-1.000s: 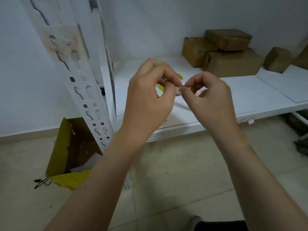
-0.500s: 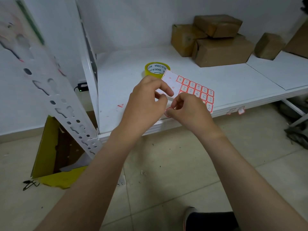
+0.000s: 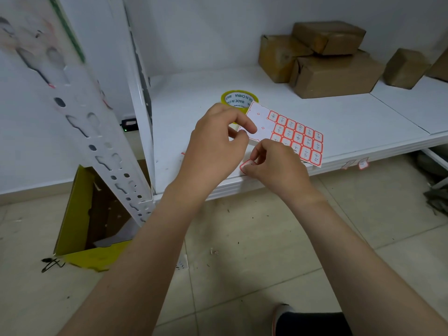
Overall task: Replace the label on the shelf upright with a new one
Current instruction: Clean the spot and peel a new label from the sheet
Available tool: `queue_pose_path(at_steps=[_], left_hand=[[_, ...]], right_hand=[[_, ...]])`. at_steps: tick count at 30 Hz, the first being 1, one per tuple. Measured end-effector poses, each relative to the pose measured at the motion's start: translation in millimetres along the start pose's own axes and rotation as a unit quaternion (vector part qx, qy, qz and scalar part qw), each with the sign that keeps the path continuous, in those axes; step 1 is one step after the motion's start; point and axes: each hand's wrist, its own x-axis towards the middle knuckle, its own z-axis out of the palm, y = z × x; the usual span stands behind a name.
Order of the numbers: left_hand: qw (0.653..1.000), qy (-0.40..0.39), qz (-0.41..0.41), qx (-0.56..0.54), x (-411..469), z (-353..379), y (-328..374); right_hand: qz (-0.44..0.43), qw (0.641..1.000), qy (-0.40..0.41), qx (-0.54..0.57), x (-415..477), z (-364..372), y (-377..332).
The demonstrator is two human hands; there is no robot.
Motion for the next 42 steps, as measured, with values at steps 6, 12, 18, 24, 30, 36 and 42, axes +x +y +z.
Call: queue_pose_path(at_steps=[6,12,18,24,30,36,42], left_hand=[[1.000,0.002,0.007,0.004,0,-2,3],[0.995,0.037,0.086,0.025,-9,-6,9],[0.954,0.173,0.236,0.060,-28,-46,30],[0.884,0.336,0.306,0.112,-47,-91,29],[0.868,0.445,0.190,0.110,-52,-127,6],[0.936,0.336,0.079,-0.075,-50,-161,-5],[0.947,0.296,0.073,-0.106,-45,-178,-5]], right_hand=[[0.011,0.998,0.012,-0.059,-2,-3,-5],[0.007,0.999,0.039,-0.030,-4,-9,-14],[-0.110,0.968,0.119,0.190,-17,-26,-67],[-0.182,0.911,0.112,0.354,-39,-28,-130],[-0.215,0.895,0.089,0.381,-52,-22,-176],[-0.228,0.888,0.080,0.391,-52,-10,-209],[-0.210,0.881,0.102,0.412,-46,-3,-227]])
